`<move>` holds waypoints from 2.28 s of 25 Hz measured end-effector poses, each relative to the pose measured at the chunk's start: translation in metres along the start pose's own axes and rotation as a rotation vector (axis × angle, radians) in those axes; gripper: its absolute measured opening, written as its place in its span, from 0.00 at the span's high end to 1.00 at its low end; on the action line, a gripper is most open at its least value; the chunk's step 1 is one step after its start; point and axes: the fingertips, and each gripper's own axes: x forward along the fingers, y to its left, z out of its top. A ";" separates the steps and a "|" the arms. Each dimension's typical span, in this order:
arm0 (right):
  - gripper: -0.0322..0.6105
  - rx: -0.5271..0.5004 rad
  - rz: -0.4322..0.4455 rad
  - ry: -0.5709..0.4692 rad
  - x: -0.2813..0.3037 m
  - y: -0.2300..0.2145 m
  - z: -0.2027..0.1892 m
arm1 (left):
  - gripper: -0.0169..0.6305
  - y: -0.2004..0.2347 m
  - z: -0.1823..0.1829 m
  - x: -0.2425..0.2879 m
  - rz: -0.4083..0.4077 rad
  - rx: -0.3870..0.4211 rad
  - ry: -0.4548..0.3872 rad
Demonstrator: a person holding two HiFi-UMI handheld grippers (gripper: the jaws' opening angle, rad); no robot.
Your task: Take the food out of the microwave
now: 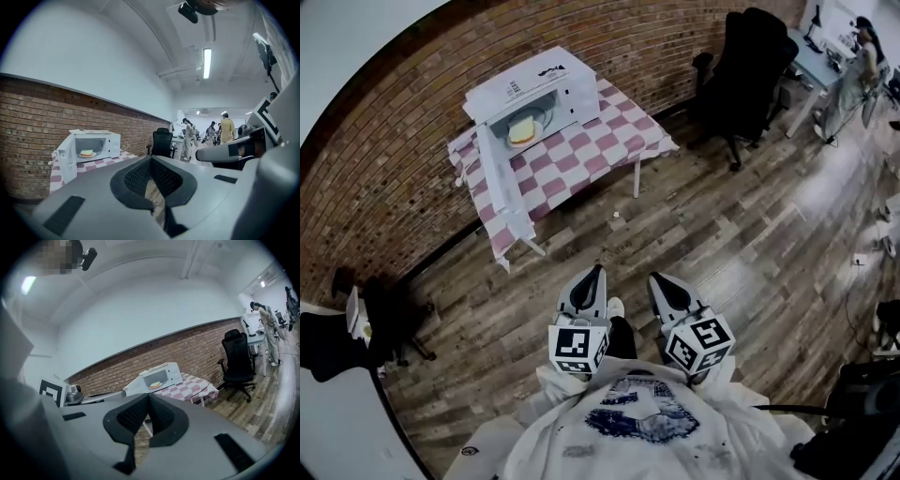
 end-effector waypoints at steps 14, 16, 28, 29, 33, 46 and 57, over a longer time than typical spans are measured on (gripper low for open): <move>0.93 -0.017 0.006 0.015 0.165 -0.016 0.057 | 0.96 0.117 0.044 0.119 -0.039 0.006 -0.017; 0.93 -0.016 0.004 0.019 0.178 -0.015 0.059 | 0.96 0.128 0.047 0.126 -0.042 0.004 -0.018; 0.93 -0.020 0.022 0.051 0.225 -0.023 0.072 | 0.96 0.161 0.046 0.156 -0.022 -0.028 0.009; 0.93 -0.021 0.028 0.054 0.230 -0.024 0.073 | 0.96 0.164 0.046 0.159 -0.016 -0.029 0.010; 0.93 -0.024 0.065 0.065 0.255 -0.028 0.077 | 0.96 0.181 0.044 0.173 0.018 -0.041 0.019; 0.93 -0.015 0.212 0.145 0.370 -0.065 0.100 | 0.96 0.247 0.044 0.255 0.162 -0.101 0.045; 0.93 -0.020 0.342 0.209 0.466 -0.106 0.140 | 0.96 0.300 0.061 0.333 0.324 -0.133 0.076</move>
